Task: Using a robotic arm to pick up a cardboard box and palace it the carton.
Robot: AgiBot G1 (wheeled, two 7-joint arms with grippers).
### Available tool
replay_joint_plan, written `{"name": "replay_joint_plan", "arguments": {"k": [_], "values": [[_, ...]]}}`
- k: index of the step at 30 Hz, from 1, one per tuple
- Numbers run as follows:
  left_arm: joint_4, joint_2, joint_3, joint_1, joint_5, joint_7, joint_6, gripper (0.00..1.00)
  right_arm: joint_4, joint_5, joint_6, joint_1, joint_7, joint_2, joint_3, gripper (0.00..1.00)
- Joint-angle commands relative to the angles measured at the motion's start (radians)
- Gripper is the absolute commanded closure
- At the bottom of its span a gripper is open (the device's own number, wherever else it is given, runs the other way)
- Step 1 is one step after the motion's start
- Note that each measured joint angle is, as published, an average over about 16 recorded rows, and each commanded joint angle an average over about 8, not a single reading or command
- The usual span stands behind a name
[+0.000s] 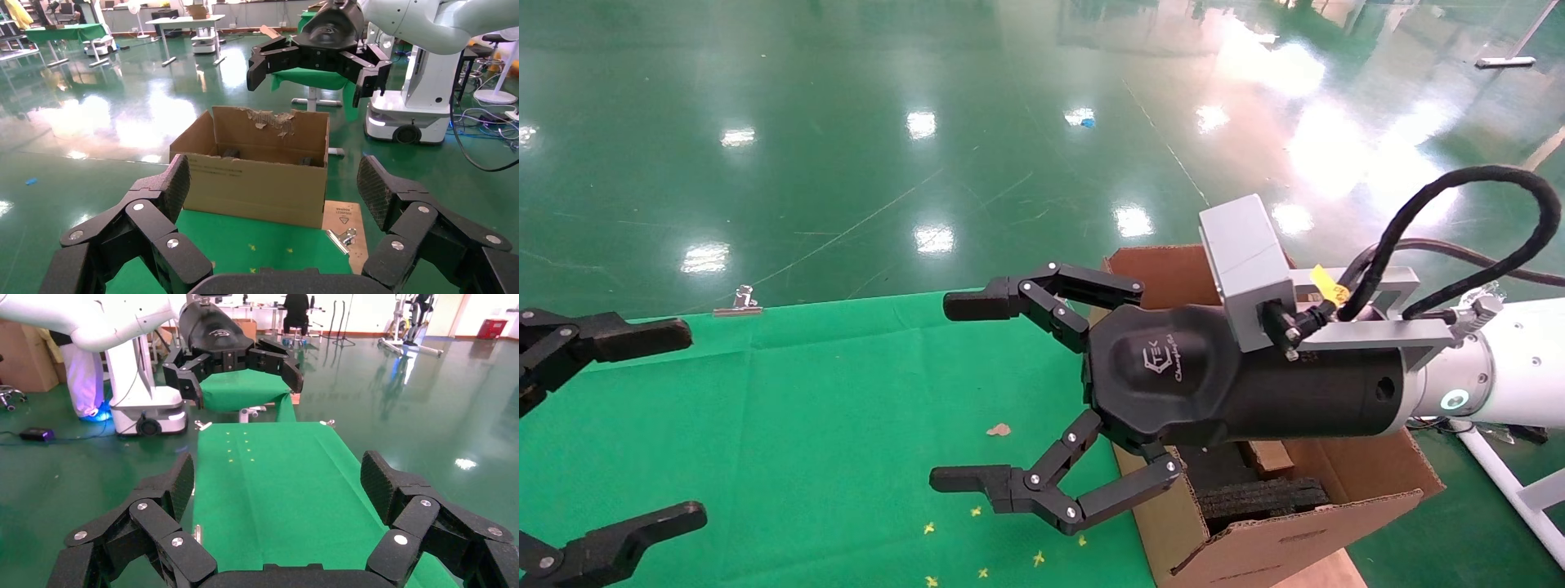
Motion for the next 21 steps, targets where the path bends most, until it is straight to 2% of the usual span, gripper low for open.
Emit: {"name": "replay_joint_plan", "arguments": {"k": [1,21], "values": [[0.0,0.0,0.0,0.0,0.0,0.0,0.0,0.0,-0.002,-0.001,0.001,0.002,0.001,0.0,-0.002,0.0],[0.0,0.0,0.0,0.0,0.0,0.0,0.0,0.0,-0.008,-0.005,0.003,0.008,0.002,-0.002,-0.009,0.0]]}}
